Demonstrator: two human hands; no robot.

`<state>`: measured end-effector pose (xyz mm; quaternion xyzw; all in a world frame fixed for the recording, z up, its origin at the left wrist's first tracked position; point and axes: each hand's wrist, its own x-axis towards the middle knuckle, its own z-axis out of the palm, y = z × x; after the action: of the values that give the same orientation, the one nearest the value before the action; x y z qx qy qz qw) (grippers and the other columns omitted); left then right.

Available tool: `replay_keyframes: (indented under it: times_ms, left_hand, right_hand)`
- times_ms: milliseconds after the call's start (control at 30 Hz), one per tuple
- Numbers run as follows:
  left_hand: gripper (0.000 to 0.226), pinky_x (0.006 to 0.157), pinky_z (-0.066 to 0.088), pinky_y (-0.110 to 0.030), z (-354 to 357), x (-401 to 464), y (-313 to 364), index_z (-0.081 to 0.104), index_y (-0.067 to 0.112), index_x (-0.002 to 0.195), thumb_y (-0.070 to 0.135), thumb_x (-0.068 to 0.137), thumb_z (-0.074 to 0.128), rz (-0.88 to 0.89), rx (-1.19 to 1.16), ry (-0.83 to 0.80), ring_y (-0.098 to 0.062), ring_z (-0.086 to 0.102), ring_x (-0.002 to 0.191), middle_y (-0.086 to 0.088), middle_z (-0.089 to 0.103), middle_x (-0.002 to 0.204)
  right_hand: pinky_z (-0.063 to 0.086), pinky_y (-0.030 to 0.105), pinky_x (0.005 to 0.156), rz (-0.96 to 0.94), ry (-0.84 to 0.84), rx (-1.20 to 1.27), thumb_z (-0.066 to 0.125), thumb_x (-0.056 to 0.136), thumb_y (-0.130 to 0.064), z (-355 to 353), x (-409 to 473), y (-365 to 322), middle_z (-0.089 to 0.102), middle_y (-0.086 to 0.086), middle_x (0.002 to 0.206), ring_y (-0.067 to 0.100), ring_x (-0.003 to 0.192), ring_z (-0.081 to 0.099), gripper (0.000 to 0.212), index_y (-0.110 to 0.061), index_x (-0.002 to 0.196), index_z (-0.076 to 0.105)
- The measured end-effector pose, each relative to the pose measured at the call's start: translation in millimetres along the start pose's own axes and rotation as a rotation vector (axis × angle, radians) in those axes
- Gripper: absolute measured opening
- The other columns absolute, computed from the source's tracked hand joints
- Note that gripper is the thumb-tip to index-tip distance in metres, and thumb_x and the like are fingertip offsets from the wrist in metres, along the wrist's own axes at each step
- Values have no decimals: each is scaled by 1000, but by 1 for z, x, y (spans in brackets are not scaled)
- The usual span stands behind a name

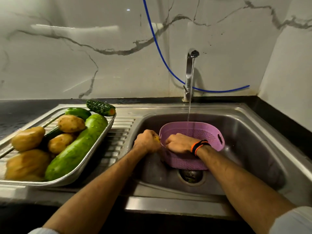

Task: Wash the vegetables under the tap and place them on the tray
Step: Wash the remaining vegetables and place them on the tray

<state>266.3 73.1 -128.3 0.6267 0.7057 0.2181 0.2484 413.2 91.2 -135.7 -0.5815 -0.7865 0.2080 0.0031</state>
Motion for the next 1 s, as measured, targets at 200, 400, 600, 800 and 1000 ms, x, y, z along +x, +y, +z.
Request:
replay_keyframes:
  times_ms: [200,400,600,800,1000]
  left_hand:
    - [46,77,50,-26,-47,-5,30,67,27,109,20,69,88,181,-199,255,-16,60,92,5,61,97]
    - [36,85,59,-37,-19,-13,8,67,35,97,28,66,83,88,-53,24,-22,69,96,-1,71,102]
    - [53,76,62,-38,-48,-18,17,66,24,114,18,68,89,108,-111,24,-20,63,90,-1,61,102]
    - [79,70,62,-34,-125,-27,19,52,11,131,19,64,93,102,-196,165,-18,67,83,-8,60,117]
    - [66,62,52,-20,-208,-42,-14,65,21,121,32,63,94,78,-158,337,-13,62,86,-1,62,112]
  right_hand:
    - [44,38,99,-40,-9,-39,40,96,-18,-2,-1,2,63,15,127,36,115,56,34,-10,114,68]
    - [49,42,94,-35,3,-67,47,89,-24,-3,-3,2,68,13,114,33,105,61,30,-15,105,70]
    - [42,28,81,-104,122,-3,50,93,-21,-13,-11,-8,70,8,112,27,106,62,24,-17,105,71]
    - [50,29,92,-256,329,149,61,91,-20,-44,-4,-56,72,3,111,19,103,65,30,-14,120,67]
    - [45,15,83,-413,533,306,59,89,-13,-70,-6,-146,71,-4,110,10,97,66,30,-15,118,69]
